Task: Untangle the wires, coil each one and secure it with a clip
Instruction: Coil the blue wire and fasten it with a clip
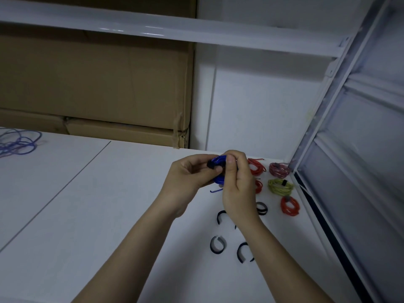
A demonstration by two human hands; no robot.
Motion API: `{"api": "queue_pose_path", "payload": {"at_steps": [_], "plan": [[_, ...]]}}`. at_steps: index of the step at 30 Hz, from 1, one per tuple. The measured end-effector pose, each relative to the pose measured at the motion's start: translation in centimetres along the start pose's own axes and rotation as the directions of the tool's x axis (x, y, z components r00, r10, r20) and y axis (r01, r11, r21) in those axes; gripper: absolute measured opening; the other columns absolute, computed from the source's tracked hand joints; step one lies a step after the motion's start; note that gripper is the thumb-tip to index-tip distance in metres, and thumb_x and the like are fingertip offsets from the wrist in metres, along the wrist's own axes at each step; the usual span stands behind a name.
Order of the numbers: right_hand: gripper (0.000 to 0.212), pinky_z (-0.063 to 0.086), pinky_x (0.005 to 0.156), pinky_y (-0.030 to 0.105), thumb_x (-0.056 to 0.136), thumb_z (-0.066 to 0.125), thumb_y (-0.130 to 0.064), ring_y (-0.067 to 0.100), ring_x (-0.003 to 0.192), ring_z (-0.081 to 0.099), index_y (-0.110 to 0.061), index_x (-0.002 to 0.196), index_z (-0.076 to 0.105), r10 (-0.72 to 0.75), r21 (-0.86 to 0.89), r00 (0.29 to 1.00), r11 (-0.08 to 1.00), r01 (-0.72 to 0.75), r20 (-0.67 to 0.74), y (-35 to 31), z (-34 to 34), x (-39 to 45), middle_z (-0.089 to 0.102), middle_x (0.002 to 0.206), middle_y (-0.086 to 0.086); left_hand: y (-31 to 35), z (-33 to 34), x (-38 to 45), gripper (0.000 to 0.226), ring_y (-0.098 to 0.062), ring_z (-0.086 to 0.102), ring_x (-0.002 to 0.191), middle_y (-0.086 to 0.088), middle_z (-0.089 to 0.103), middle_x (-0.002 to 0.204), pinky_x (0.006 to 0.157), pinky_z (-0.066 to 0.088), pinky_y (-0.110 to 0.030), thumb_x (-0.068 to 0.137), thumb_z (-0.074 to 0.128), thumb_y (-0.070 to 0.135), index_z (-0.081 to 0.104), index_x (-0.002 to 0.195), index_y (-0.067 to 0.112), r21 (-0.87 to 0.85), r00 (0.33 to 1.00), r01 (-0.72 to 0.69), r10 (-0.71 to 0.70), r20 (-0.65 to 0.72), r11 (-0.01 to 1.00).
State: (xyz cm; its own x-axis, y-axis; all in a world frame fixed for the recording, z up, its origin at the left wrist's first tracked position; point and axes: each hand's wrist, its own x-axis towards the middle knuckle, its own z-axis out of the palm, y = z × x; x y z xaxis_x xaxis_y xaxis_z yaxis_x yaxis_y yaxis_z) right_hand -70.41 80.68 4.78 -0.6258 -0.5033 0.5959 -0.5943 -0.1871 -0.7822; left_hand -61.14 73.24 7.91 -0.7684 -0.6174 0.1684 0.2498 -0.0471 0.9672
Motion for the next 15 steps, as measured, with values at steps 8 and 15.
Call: {"api": "queue_pose_path", "payload": {"at_steps": [8, 15], "plan": [[0.016, 0.042, 0.084, 0.011, 0.094, 0.049, -0.032, 0.002, 0.101, 0.056, -0.04, 0.107, 0.055, -0.052, 0.014, 0.988, 0.999, 0.051, 0.143, 0.3, -1.5, 0.8, 0.059, 0.106, -0.017, 0.8, -1.1, 0.9, 0.026, -0.015, 0.068, 0.081, -0.011, 0.072, 0.088, 0.074, 0.057, -0.025, 0.086, 0.061, -0.006, 0.074, 0.101, 0.011, 0.064, 0.999, 0.036, -0.038, 0.031, 0.997], [0.011, 0.048, 0.077, 0.019, 0.087, 0.062, -0.029, 0.007, 0.091, 0.061, -0.038, 0.094, 0.061, -0.088, 0.005, 0.983, 0.996, 0.088, 0.159, -0.1, -2.3, 1.5, 0.064, 0.093, -0.016, 1.2, -1.7, 1.2, 0.031, -0.015, 0.069, 0.091, -0.014, 0.073, 0.1, 0.074, 0.054, -0.02, 0.087, 0.06, -0.008, 0.071, 0.108, 0.012, 0.22, 0.985, -0.038, -0.001, 0.173, 0.975]]}}
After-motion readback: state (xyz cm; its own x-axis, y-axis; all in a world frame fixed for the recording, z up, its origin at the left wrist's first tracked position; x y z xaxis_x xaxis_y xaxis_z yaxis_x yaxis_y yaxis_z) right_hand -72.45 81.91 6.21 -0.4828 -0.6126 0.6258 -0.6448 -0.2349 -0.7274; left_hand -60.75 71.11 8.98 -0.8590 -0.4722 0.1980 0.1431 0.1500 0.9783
